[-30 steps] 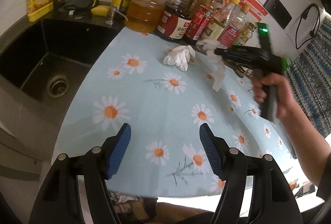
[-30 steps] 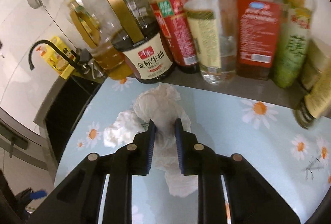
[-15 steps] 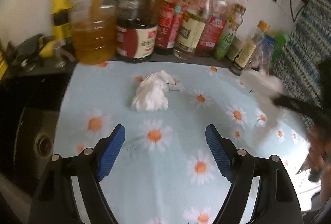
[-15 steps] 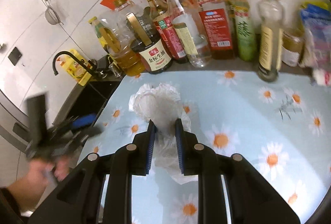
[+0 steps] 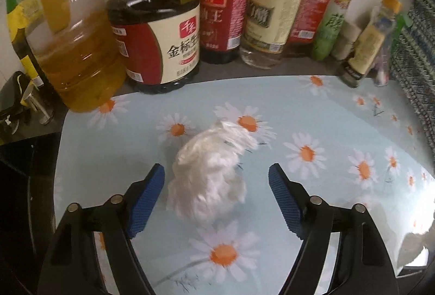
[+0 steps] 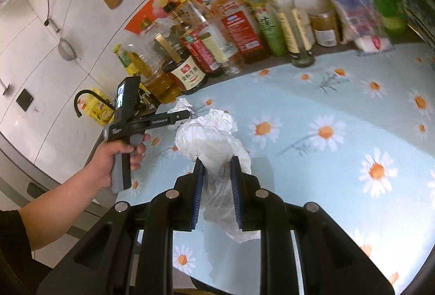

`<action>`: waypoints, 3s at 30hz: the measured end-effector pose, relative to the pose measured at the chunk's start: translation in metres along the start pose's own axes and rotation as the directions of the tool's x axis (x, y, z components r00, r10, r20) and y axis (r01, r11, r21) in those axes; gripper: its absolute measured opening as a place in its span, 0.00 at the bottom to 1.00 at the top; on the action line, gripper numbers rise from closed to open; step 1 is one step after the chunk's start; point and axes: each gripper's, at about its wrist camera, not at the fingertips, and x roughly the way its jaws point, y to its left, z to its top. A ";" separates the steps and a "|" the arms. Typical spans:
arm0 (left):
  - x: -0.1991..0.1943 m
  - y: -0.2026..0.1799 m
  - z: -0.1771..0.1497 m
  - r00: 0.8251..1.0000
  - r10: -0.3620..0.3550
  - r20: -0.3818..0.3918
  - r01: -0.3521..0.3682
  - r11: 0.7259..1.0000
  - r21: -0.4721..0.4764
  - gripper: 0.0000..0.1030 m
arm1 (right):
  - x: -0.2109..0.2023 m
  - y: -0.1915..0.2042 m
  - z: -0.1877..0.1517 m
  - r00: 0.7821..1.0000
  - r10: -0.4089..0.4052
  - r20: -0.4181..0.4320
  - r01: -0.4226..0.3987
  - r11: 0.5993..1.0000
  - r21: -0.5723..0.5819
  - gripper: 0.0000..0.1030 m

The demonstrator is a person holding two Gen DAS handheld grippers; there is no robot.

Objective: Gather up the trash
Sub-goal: 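Grasp the second white tissue with the left tool while the right tool holds its tissue, then carry both tissues down over the trash bin and open both tools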

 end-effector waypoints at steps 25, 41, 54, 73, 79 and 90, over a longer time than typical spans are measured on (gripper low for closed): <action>-0.012 0.000 -0.012 0.999 -0.035 0.009 0.035 0.998 0.045 0.28 | 0.007 0.025 -0.011 1.000 0.010 -0.007 -0.010 1.000 -0.001 0.21; -0.125 -0.006 -0.079 0.987 -0.096 0.125 0.090 0.994 0.054 0.28 | 0.024 0.061 -0.017 0.997 0.058 -0.045 -0.059 0.998 -0.028 0.21; -0.189 0.004 -0.199 0.988 -0.137 0.071 0.137 0.991 -0.006 0.28 | 0.043 0.112 -0.058 0.984 0.120 -0.134 -0.129 0.990 -0.060 0.22; -0.200 0.024 -0.315 0.972 -0.227 -0.067 0.223 0.973 -0.056 0.28 | 0.065 0.161 -0.176 0.950 0.115 -0.289 -0.123 0.992 -0.009 0.22; -0.192 0.031 -0.341 0.962 -0.249 -0.111 0.243 0.968 -0.068 0.28 | 0.077 0.169 -0.201 0.938 0.082 -0.338 -0.093 0.995 -0.018 0.23; -0.098 0.040 -0.407 0.904 -0.280 -0.324 0.246 0.959 -0.143 0.28 | 0.156 0.124 -0.285 0.854 -0.042 -0.518 0.045 0.999 -0.007 0.24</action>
